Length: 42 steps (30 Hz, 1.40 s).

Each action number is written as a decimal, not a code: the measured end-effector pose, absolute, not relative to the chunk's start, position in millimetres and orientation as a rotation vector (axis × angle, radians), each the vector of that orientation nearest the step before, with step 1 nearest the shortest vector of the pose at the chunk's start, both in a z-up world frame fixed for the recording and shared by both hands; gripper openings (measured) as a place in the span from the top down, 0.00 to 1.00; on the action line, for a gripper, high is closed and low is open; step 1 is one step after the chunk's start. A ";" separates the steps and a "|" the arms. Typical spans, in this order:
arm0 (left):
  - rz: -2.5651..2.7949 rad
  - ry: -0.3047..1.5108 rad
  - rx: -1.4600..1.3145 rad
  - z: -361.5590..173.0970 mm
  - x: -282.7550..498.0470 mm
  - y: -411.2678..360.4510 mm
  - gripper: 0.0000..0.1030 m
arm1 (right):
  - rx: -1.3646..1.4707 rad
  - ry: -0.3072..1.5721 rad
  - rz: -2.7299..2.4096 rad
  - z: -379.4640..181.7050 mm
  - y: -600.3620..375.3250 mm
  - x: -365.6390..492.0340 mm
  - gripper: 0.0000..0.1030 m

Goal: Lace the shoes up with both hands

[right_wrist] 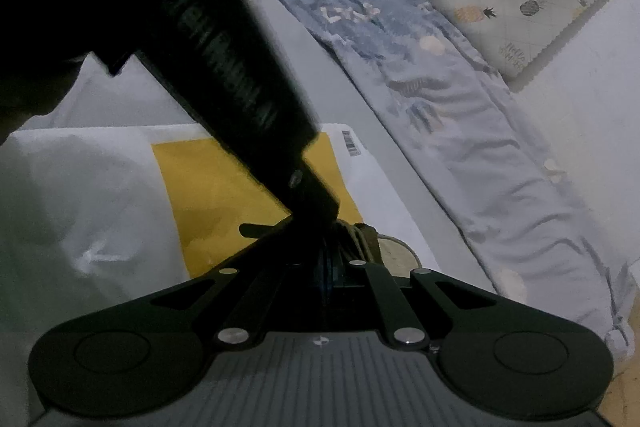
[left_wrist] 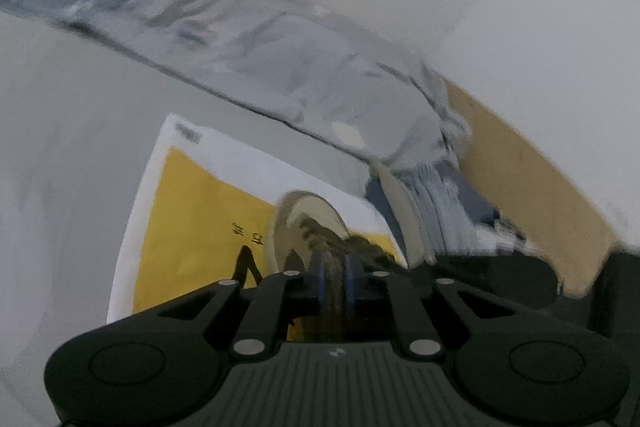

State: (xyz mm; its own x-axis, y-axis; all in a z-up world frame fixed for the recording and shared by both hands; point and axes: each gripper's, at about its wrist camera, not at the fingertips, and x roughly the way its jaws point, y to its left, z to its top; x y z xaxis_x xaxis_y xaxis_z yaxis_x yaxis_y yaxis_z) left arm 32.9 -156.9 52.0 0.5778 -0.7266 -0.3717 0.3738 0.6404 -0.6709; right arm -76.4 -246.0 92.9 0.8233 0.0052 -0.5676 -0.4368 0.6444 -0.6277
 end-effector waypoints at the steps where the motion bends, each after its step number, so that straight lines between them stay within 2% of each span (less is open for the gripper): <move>1: -0.666 0.692 -0.622 48.8 34.5 -153.2 0.81 | -0.834 0.561 0.269 93.5 -246.7 -76.2 0.99; 6: -0.588 0.739 -0.894 26.6 42.0 -139.2 0.70 | -0.794 0.554 0.278 96.5 -250.3 -76.6 0.98; 12: -0.545 0.805 -1.082 2.8 47.2 -138.9 0.70 | -0.770 0.545 0.284 98.3 -250.6 -77.9 0.98; 17: -0.526 0.825 -1.155 -5.9 47.7 -139.1 0.73 | -0.771 0.545 0.284 99.2 -248.9 -77.3 0.98; 20: -0.515 0.838 -1.188 -11.9 47.4 -138.4 0.80 | -0.769 0.545 0.281 98.9 -247.0 -75.1 0.98; 22: -0.530 0.828 -1.196 -11.4 46.6 -138.9 0.91 | -0.770 0.545 0.280 98.4 -246.5 -77.8 0.98; 25: -0.551 0.818 -1.191 -9.6 46.6 -141.2 1.00 | -0.776 0.542 0.284 96.4 -253.1 -76.0 0.98; 37: -0.484 0.737 -1.156 -2.8 43.2 -128.8 1.00 | -0.761 0.543 0.283 97.4 -269.1 -73.6 0.98; 42: -0.534 0.754 -1.155 -1.6 45.2 -135.7 0.99 | -0.760 0.543 0.280 97.1 -267.6 -72.7 0.98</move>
